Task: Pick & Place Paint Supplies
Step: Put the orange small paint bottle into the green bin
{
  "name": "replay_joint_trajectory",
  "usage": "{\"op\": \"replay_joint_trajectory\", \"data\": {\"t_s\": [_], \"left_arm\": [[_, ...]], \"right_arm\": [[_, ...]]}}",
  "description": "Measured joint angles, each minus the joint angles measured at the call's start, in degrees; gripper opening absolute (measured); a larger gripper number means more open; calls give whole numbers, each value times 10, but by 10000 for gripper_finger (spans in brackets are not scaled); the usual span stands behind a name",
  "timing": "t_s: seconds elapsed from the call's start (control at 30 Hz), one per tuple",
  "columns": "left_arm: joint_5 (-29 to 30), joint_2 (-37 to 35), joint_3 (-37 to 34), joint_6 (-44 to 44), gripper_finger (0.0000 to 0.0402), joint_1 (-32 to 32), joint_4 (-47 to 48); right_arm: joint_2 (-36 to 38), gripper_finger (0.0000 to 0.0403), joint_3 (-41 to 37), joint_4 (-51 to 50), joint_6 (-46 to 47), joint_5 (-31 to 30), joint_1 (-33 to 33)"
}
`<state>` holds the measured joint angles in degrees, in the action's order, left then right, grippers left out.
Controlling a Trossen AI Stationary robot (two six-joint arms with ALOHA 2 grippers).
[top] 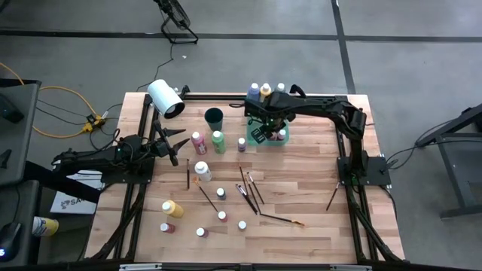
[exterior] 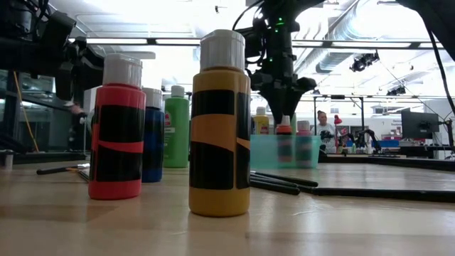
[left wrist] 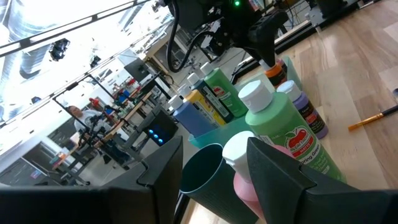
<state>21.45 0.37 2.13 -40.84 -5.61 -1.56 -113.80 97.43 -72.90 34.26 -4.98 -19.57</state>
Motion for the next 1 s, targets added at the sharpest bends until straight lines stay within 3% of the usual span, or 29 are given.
{"op": "replay_joint_trajectory", "data": {"t_s": [1.0], "left_arm": [[0,0,0,0,173,0,0]], "right_arm": [[1,127,-28,20,65,32,-3]]}}
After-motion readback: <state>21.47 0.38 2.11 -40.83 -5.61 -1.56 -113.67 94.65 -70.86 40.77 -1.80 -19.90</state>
